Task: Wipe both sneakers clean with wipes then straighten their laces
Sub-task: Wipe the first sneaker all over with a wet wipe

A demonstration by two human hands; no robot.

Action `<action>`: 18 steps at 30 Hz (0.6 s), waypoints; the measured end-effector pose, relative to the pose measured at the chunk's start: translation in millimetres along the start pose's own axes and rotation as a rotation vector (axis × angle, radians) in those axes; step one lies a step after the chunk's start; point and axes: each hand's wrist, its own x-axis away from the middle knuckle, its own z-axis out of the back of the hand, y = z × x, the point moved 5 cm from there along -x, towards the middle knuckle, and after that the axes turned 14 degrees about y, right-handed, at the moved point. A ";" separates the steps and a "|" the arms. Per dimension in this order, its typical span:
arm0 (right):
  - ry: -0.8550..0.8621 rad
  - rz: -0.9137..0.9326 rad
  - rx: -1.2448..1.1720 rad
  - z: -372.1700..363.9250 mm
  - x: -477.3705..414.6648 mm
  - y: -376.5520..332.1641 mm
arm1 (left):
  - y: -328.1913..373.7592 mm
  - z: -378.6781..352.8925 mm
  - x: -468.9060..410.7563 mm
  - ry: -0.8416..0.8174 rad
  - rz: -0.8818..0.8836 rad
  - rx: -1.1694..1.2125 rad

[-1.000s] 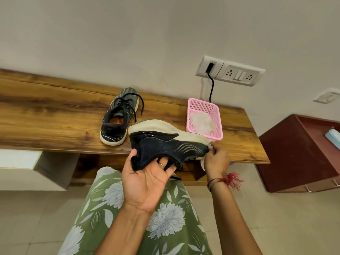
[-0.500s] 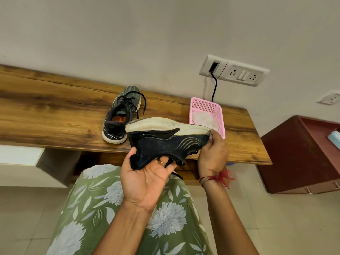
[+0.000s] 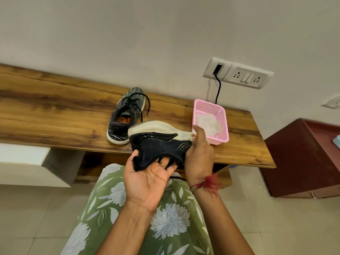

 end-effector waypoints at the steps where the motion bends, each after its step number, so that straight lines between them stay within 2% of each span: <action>1: -0.023 0.018 -0.016 -0.4 -0.1 -2.3 | 0.6 0.5 -0.7 0.002 0.001 0.000; 7: -0.167 0.075 -0.106 -1.9 -1.8 -17.9 | -0.1 8.0 -4.3 0.029 0.008 -0.035; 10: -0.173 0.093 -0.165 -1.8 -3.4 -26.9 | 2.6 9.4 -5.9 0.034 -0.016 -0.047; 16: 0.075 0.105 -0.289 3.4 8.0 -42.4 | 5.7 4.8 -3.6 0.071 -0.059 -0.074; 18: 0.110 0.125 -0.320 2.9 10.8 -46.3 | 7.0 6.7 -4.5 0.096 -0.083 -0.070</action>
